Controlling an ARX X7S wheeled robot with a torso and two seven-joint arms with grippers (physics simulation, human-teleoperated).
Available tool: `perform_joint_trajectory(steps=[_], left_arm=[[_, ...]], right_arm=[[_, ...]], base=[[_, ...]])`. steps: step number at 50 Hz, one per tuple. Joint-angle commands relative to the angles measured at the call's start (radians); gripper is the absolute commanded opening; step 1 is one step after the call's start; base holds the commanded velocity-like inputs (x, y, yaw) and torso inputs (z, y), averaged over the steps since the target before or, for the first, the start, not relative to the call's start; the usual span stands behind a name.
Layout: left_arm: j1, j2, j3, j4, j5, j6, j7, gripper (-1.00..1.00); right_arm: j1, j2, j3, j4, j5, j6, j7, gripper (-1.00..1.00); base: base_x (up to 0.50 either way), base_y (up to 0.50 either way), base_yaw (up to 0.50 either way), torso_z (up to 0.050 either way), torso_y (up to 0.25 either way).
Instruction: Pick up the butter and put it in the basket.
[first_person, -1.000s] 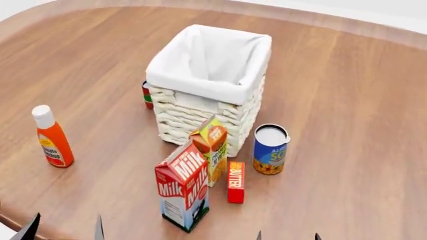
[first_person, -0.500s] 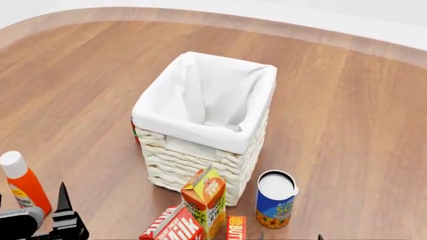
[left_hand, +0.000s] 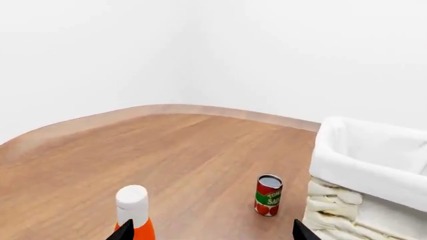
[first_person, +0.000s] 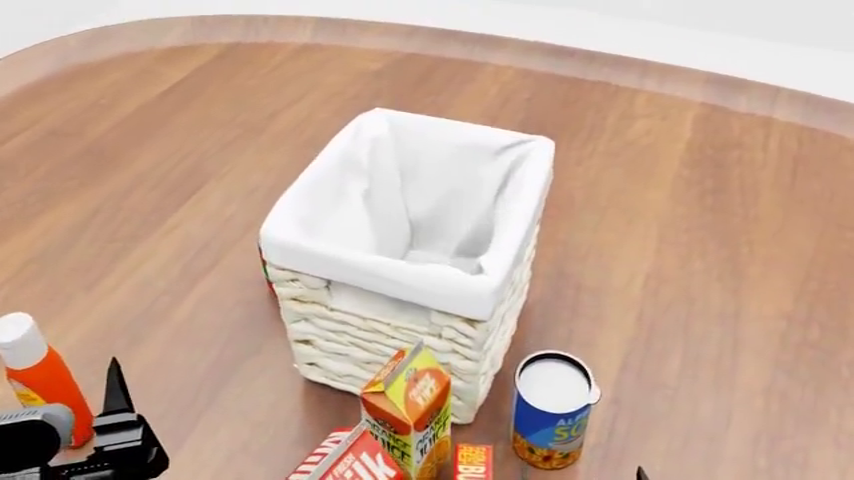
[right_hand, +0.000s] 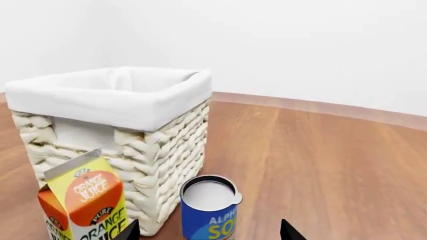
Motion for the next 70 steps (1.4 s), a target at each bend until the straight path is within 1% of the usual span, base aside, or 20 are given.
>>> perform_joint_trajectory(steps=[1, 16, 21, 30, 31, 34, 48, 70], left_arm=[[0.014, 0.014, -0.017, 0.012, 0.019, 0.009, 0.027, 1.00], [0.012, 0.001, -0.037, 0.060, -0.026, -0.028, 0.015, 1.00], [0.026, -0.012, -0.036, 0.105, 0.003, 0.012, 0.007, 1.00], [0.033, -0.018, -0.040, 0.138, -0.016, -0.003, 0.001, 1.00], [0.033, -0.014, -0.049, 0.140, -0.039, -0.003, 0.006, 1.00], [0.027, -0.015, -0.061, 0.151, -0.069, -0.042, -0.004, 1.00], [0.048, -0.033, -0.101, 0.228, -0.116, -0.089, -0.039, 1.00], [0.052, -0.045, -0.099, 0.247, -0.133, -0.105, -0.054, 1.00]], right_arm=[[-0.016, -0.023, 0.023, -0.025, -0.020, -0.025, -0.007, 1.00], [-0.013, -0.017, 0.016, -0.023, -0.017, -0.023, 0.006, 1.00], [-0.012, -0.016, 0.013, -0.024, -0.016, -0.021, 0.010, 1.00], [-0.009, -0.012, 0.008, -0.019, -0.014, -0.023, 0.014, 1.00], [-0.009, -0.012, 0.007, -0.019, -0.012, -0.023, 0.013, 1.00], [-0.008, -0.011, 0.003, -0.013, -0.011, -0.029, 0.010, 1.00], [0.007, -0.031, -0.069, 0.088, -0.001, -0.100, -0.064, 1.00], [0.088, -0.044, -0.100, 0.122, 0.010, -0.077, -0.071, 1.00]], base=[[0.00, 0.00, 0.00, 0.000, -0.250], [0.00, 0.00, 0.00, 0.000, -0.250], [0.00, 0.00, 0.00, 0.000, -0.250], [0.00, 0.00, 0.00, 0.003, -0.250], [0.00, 0.00, 0.00, 0.003, -0.250], [0.00, 0.00, 0.00, 0.001, -0.005], [0.00, 0.00, 0.00, 0.000, 0.000], [0.00, 0.00, 0.00, 0.000, 0.000]])
